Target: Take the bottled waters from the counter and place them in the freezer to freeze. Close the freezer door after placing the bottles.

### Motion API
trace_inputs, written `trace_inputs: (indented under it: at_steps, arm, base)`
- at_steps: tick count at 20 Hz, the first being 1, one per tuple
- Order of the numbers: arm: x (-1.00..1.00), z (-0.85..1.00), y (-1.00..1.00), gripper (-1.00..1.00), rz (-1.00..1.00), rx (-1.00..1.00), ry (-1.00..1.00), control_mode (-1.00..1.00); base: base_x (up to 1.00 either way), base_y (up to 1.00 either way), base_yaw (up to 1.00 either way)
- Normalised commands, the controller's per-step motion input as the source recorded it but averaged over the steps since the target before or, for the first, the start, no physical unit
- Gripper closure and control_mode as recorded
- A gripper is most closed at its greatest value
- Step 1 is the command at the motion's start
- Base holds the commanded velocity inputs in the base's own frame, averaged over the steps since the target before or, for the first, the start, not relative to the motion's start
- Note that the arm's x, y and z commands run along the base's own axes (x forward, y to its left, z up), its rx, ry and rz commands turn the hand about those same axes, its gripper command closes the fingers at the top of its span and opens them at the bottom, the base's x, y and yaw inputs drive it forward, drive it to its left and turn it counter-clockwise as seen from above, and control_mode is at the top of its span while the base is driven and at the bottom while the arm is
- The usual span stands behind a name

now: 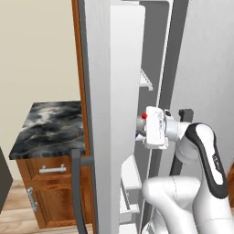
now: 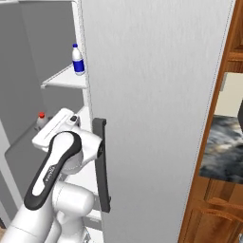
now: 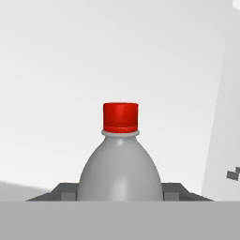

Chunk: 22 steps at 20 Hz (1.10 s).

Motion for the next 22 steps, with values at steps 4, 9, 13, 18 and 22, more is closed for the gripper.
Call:
trace_inputs:
  at_steps: [4,9,13,18,22]
  arm:
    - [0.27,0.12,-0.15,1.0,-0.4,0.0,0.17,-1.0]
    - [0.03,0.0,-0.09,1.0,-0.32,0.01,0.27,-1.0]
    - [0.0,0.22,0.0,1.0,-0.06,0.0,0.05,-1.0]
    - [-0.01,0.97,0.04,1.0,-0.14,-0.02,0.0,-1.0]
    - [-0.03,0.89,0.04,1.0,-0.32,-0.02,0.0,-1.0]
  base:
    - [0.0,0.0,0.0]
    - [0.0,0.0,0.0]
    - [0.0,0.0,0.0]
    - [0.0,0.0,0.0]
    - [0.0,0.0,0.0]
